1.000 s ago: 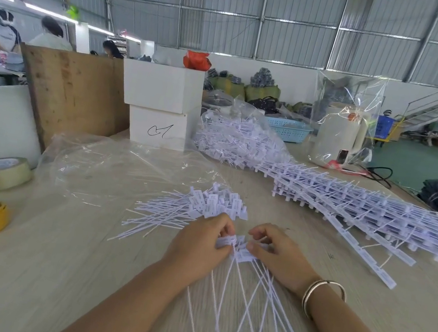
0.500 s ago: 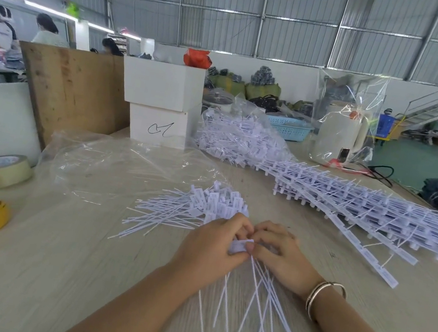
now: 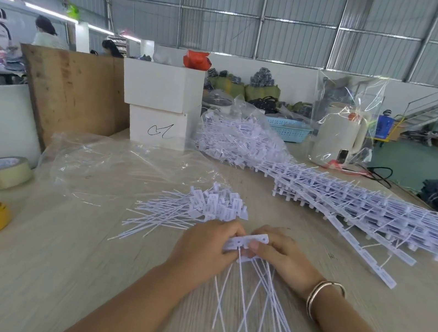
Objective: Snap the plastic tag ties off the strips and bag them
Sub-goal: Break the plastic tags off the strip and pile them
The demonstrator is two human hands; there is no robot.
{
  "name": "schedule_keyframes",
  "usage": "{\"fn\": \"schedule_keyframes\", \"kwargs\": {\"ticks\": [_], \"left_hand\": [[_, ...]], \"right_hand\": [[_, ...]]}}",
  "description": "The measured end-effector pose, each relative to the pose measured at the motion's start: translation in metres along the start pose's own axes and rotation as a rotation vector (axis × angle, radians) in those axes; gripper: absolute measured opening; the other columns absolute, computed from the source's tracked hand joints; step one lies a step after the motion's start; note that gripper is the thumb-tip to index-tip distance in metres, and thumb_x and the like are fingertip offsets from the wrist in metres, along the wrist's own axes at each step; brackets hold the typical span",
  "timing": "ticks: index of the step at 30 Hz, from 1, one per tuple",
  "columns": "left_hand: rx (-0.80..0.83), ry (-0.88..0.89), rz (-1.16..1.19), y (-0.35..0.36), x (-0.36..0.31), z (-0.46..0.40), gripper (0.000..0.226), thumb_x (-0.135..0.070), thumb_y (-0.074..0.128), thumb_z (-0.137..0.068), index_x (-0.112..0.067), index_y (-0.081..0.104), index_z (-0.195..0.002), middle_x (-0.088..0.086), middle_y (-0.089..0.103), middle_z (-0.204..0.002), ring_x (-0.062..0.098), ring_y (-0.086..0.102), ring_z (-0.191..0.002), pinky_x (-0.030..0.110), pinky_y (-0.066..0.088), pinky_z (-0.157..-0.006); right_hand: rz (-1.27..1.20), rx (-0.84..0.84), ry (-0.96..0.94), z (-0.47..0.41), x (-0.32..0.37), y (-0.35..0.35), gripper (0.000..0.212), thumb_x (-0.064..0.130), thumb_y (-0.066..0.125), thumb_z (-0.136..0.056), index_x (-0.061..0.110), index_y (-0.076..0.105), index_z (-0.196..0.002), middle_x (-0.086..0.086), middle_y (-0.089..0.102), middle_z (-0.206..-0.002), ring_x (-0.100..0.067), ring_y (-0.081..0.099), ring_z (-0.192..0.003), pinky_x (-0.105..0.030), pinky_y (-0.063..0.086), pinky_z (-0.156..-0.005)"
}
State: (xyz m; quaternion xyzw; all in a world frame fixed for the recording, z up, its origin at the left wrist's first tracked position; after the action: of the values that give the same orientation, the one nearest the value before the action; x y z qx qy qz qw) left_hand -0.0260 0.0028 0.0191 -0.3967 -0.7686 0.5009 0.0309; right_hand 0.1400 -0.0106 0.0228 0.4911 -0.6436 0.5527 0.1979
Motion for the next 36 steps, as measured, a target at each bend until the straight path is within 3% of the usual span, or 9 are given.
{"fn": "schedule_keyframes", "kwargs": {"ticks": [3,5,7,11,16,21,36], "left_hand": [[-0.067,-0.001,-0.026,-0.003,-0.002,-0.001,0.022,-0.031,0.061,-0.082,-0.031,0.053,-0.102,-0.013,0.064,-0.087,0.009,0.056,-0.074,0.024,0.036,-0.056],[-0.097,-0.02,-0.011,-0.004,-0.001,-0.001,0.019,-0.033,0.062,-0.083,-0.029,0.052,-0.098,-0.012,0.064,-0.085,0.01,0.058,-0.074,0.026,0.042,-0.057],[-0.071,-0.033,0.017,-0.002,0.0,-0.001,0.012,-0.033,0.063,-0.082,-0.028,0.055,-0.089,-0.008,0.064,-0.08,0.012,0.058,-0.07,0.029,0.045,-0.058],[0.026,-0.165,0.311,0.002,0.004,-0.001,0.011,-0.03,0.071,-0.078,-0.028,0.061,-0.081,-0.005,0.07,-0.078,0.014,0.065,-0.072,0.035,0.052,-0.066],[0.081,-0.242,0.613,0.0,0.006,-0.002,0.021,-0.025,0.08,-0.072,-0.033,0.061,-0.071,-0.015,0.072,-0.077,0.002,0.067,-0.07,0.011,0.047,-0.059],[0.105,-0.248,0.679,-0.001,0.008,-0.003,0.026,-0.024,0.081,-0.071,-0.043,0.063,-0.067,-0.012,0.073,-0.078,0.003,0.068,-0.072,0.011,0.047,-0.061],[0.158,-0.244,0.763,0.001,0.01,-0.004,0.016,-0.014,0.074,-0.079,-0.022,0.061,-0.076,-0.004,0.073,-0.075,0.009,0.067,-0.064,0.017,0.05,-0.06]], "right_hand": [[-0.015,-0.002,0.005,-0.001,0.0,0.001,0.013,0.021,0.062,-0.088,0.017,0.068,-0.078,-0.005,0.061,-0.082,-0.018,0.056,-0.08,-0.027,0.042,-0.076],[-0.118,-0.006,0.001,0.0,0.002,0.001,0.011,0.014,0.061,-0.087,0.018,0.067,-0.079,0.009,0.062,-0.075,-0.004,0.058,-0.073,-0.014,0.041,-0.071],[-0.15,-0.011,0.0,-0.001,0.002,0.0,0.011,0.008,0.063,-0.086,0.017,0.067,-0.081,0.011,0.064,-0.077,0.002,0.06,-0.073,-0.009,0.042,-0.07],[-0.107,0.0,-0.001,-0.001,0.001,0.0,0.009,0.005,0.063,-0.086,0.012,0.068,-0.086,0.003,0.063,-0.083,0.0,0.059,-0.076,-0.01,0.042,-0.073],[-0.127,0.014,-0.032,0.0,0.002,-0.001,0.008,0.003,0.061,-0.086,0.005,0.068,-0.089,0.001,0.062,-0.083,-0.001,0.059,-0.074,-0.011,0.042,-0.073],[-0.146,0.031,-0.059,0.001,0.004,-0.001,0.009,0.001,0.059,-0.086,0.004,0.067,-0.089,0.001,0.065,-0.081,0.0,0.06,-0.074,-0.012,0.044,-0.072],[-0.167,0.042,-0.051,0.002,0.004,-0.001,0.013,0.0,0.057,-0.087,0.009,0.067,-0.089,0.004,0.065,-0.08,-0.002,0.061,-0.072,-0.013,0.046,-0.069]]}}
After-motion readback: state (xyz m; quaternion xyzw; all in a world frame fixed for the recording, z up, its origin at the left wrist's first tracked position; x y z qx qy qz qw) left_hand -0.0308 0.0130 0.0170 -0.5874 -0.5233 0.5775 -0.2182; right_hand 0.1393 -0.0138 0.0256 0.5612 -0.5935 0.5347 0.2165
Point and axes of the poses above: each hand's wrist, its own z-axis away from the middle knuckle, its own y-axis out of the palm, x = y × z, the point moved 2 cm from there along -z, towards the middle knuckle
